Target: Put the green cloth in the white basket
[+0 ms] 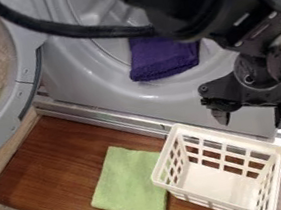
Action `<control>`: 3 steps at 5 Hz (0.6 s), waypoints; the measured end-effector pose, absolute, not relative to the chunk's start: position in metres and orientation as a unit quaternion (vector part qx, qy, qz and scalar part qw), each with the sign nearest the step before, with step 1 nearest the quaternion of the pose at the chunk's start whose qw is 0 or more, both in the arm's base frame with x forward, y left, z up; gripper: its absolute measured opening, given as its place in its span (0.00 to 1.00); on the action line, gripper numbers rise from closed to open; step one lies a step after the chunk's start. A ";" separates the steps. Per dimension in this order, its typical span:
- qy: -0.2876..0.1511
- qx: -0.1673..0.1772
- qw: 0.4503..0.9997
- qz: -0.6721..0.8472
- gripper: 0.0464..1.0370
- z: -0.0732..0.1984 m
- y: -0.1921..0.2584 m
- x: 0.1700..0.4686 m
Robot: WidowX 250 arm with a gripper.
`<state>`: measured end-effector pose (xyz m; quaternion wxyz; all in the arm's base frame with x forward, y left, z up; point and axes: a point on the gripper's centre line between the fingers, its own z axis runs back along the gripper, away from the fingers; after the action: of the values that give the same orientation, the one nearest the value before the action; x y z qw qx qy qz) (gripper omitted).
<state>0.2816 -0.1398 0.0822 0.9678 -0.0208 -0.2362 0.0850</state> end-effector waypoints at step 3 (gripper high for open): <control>-0.191 -0.014 0.975 0.113 0.96 0.054 -0.104 0.276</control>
<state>0.2757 -0.1042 0.0544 0.9751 -0.0139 -0.1907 0.1127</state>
